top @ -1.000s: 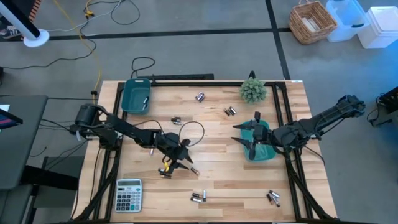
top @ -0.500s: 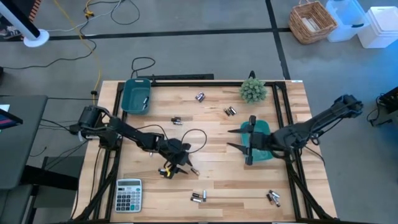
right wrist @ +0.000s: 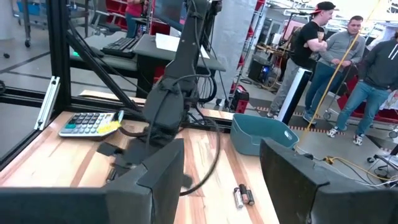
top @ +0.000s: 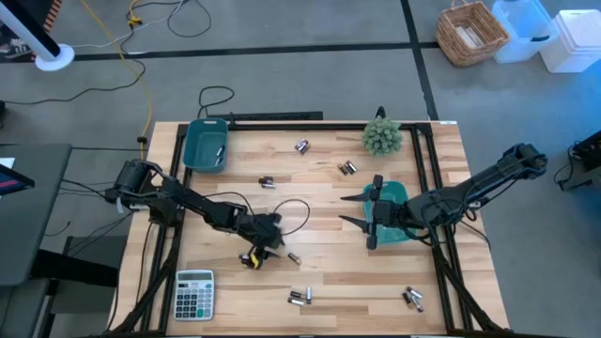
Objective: Sort batteries
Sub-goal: Put the black-silver battery into the blue bin
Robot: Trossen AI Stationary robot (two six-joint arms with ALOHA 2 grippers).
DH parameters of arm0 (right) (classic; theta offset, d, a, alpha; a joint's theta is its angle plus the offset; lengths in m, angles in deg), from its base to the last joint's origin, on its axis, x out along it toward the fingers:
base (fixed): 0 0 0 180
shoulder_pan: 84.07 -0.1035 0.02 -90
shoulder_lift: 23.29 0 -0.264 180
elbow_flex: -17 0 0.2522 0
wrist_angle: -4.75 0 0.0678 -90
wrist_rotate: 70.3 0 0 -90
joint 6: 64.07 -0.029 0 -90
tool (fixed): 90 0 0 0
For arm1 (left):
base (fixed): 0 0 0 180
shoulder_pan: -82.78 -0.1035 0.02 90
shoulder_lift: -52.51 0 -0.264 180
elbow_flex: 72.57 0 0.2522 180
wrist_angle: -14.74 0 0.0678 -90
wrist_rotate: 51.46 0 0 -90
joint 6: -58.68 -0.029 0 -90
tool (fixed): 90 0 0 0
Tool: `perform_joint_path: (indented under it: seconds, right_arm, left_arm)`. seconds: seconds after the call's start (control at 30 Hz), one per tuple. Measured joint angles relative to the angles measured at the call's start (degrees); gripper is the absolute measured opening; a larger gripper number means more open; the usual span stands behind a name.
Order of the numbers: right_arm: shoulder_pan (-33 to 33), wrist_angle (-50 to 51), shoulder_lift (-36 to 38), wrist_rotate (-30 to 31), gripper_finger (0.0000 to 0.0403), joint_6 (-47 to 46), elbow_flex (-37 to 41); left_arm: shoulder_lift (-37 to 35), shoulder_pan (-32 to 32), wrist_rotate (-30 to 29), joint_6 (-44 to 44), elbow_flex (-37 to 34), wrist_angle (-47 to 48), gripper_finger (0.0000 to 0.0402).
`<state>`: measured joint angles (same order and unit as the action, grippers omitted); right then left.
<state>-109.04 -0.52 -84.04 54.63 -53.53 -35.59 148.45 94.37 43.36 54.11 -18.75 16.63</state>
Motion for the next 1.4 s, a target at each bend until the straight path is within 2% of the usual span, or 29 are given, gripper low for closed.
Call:
perform_joint_path:
  seconds: [0.13,0.27,0.37,0.47,0.63,0.77,0.93,1.03,1.4]
  right_arm:
    - [0.01,0.00,0.00,0.01,0.0224,-0.02,0.00]
    - [0.76,0.23,0.00,-0.04,0.0224,-0.21,0.00]
    - [1.57,0.87,0.00,-0.06,0.0224,-0.62,0.00]
    - [2.33,1.83,0.00,-0.06,0.0224,-1.09,0.00]
    - [3.08,3.38,0.00,-0.06,0.0224,-1.09,0.00]
    - [3.10,4.04,0.00,-0.06,0.0224,-1.09,0.00]
    - [3.10,4.07,0.00,-0.50,0.0224,-1.09,0.00]
    - [2.91,4.30,0.00,-0.51,0.0224,-1.34,0.00]
    - [2.89,4.47,0.00,-0.52,0.0224,-1.50,0.00]
  left_arm:
    - [-5.10,-0.82,-3.81,7.50,-0.02,6.97,0.0190]
    - [-12.63,0.49,-10.08,15.65,-0.01,16.30,0.0190]
    - [-18.47,2.04,-16.36,25.62,0.00,26.50,0.0190]
    - [-23.12,4.42,-20.03,37.27,0.00,36.03,0.0190]
    - [-26.05,8.16,-23.18,56.88,0.00,50.39,0.0190]
    - [-25.47,9.51,-23.17,67.66,0.00,59.07,0.0190]
    - [-24.08,9.51,-22.26,71.71,-0.02,61.32,0.0190]
    - [-21.80,9.51,-20.11,71.90,-0.04,61.16,0.0190]
    - [-14.48,9.44,-19.54,70.71,-0.09,59.58,0.0190]
